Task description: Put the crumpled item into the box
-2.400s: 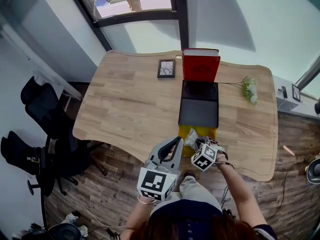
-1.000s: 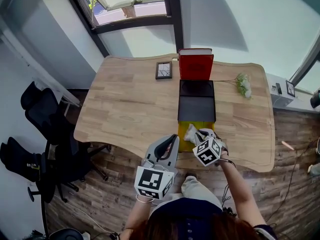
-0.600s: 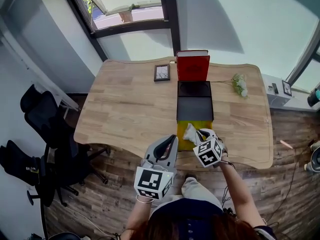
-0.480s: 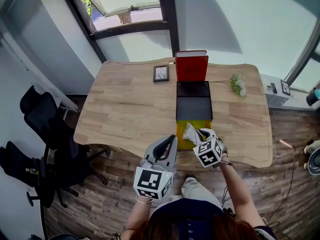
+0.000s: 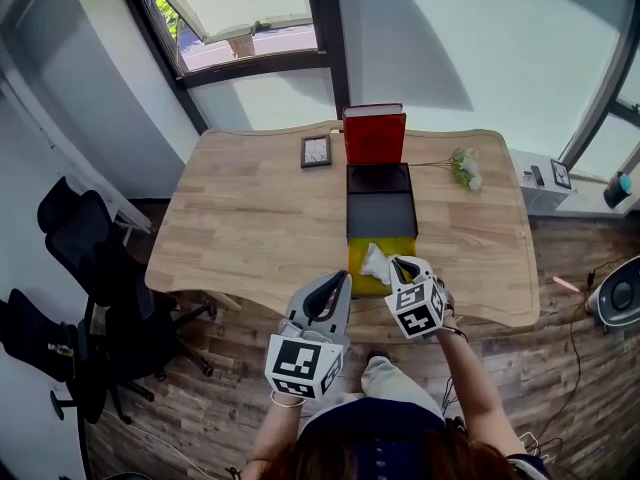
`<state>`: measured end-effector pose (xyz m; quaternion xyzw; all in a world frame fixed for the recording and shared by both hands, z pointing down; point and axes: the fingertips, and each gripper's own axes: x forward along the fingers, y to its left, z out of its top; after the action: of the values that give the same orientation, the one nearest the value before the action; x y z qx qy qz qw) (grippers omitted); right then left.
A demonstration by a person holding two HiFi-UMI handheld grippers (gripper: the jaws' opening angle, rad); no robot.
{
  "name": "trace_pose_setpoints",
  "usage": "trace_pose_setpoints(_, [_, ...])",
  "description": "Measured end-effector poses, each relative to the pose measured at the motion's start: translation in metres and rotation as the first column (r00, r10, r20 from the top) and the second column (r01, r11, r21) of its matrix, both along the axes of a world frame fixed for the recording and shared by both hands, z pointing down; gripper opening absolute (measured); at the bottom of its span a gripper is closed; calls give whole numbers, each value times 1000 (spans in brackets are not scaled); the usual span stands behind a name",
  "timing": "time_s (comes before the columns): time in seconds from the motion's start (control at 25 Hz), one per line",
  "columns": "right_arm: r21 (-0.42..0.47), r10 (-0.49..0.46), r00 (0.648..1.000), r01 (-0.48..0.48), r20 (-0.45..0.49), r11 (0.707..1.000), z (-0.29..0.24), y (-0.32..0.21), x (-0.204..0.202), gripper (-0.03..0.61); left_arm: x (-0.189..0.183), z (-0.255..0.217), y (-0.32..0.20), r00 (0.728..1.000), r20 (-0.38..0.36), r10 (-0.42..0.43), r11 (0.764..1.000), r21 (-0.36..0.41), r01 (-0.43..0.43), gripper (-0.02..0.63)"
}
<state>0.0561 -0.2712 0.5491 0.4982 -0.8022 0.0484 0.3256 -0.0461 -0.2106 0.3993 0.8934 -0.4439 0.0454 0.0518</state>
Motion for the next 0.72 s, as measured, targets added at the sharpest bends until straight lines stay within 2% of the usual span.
trace_pose_setpoints(0.72, [130,84,994,-93,72,987,-58,55,1,26,-12,-12,46,1000,-15,17,999,44,-17,29])
